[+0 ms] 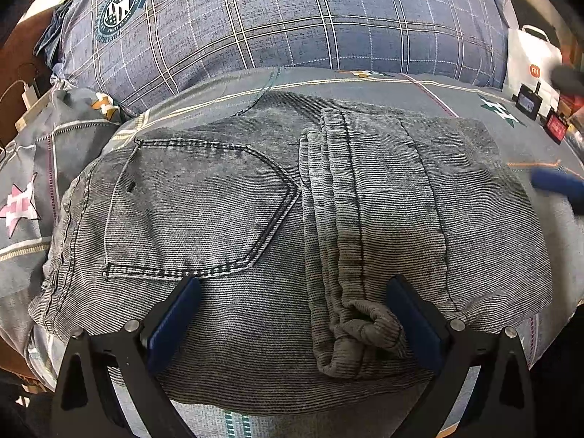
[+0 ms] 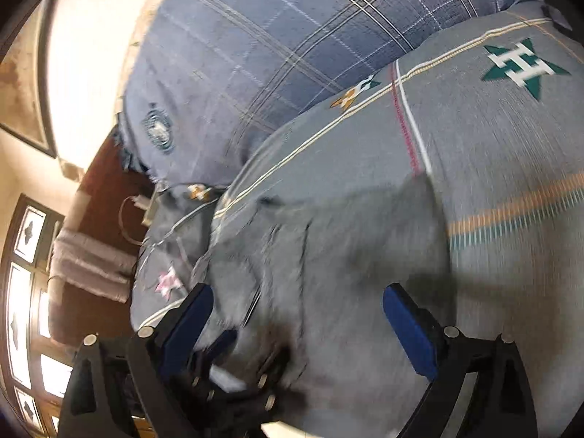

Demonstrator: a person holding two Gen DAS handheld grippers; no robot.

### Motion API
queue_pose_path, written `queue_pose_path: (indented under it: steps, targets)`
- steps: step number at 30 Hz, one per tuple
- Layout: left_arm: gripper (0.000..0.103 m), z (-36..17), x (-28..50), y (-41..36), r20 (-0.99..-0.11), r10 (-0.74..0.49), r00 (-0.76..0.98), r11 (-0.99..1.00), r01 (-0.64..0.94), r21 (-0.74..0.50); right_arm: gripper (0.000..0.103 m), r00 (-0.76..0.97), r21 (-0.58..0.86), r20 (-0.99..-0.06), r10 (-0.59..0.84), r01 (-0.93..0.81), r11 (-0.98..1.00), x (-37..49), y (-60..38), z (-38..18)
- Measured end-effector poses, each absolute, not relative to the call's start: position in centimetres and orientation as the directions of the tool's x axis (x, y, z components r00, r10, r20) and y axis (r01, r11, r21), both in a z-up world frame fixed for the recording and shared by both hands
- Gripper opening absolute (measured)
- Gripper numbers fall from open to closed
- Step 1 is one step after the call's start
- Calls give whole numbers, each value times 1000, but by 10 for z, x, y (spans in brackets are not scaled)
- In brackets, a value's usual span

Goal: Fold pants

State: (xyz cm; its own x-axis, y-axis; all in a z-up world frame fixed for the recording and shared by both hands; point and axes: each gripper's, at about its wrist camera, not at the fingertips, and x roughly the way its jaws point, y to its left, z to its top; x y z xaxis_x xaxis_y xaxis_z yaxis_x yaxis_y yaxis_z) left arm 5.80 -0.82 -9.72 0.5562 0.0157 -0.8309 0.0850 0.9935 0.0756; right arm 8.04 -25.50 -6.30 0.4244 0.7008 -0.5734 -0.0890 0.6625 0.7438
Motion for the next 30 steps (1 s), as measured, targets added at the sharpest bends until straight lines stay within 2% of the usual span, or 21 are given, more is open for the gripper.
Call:
queue_pose_path:
  steps: [2, 5, 8, 12, 15, 22, 25, 30]
  targets:
    - [102, -98, 58, -8, -828, 11, 560, 994, 86, 71, 96, 409, 735, -584, 701, -98, 671, 61, -252, -71]
    - [102, -98, 57, -8, -827, 9, 562, 994, 84, 68, 95, 371, 665, -684, 627, -35, 746, 54, -253, -108]
    - [102, -98, 56, -6, -826, -1, 564, 994, 90, 60, 95, 414, 682, -660, 627, -21, 731, 46, -257, -94]
    - [102, -98, 56, -5, -826, -5, 563, 994, 89, 55, 95, 477, 673, -620, 623, -85, 735, 29, -254, -74]
    - [102, -98, 56, -6, -827, -10, 562, 994, 93, 50, 95, 384, 678, -680, 625, 4, 735, 32, -254, -115]
    - [103, -97, 55, -5, -823, -18, 568, 995, 93, 42, 95, 447, 677, -629, 636, -86, 731, 21, -254, -82]
    - [103, -98, 54, -6, -822, -19, 570, 995, 95, 42, 95, 365, 670, -681, 635, -39, 741, 25, -247, -116]
    - [103, -97, 54, -4, -819, -19, 573, 995, 93, 42, 95, 411, 668, -655, 634, -76, 740, 35, -247, -86]
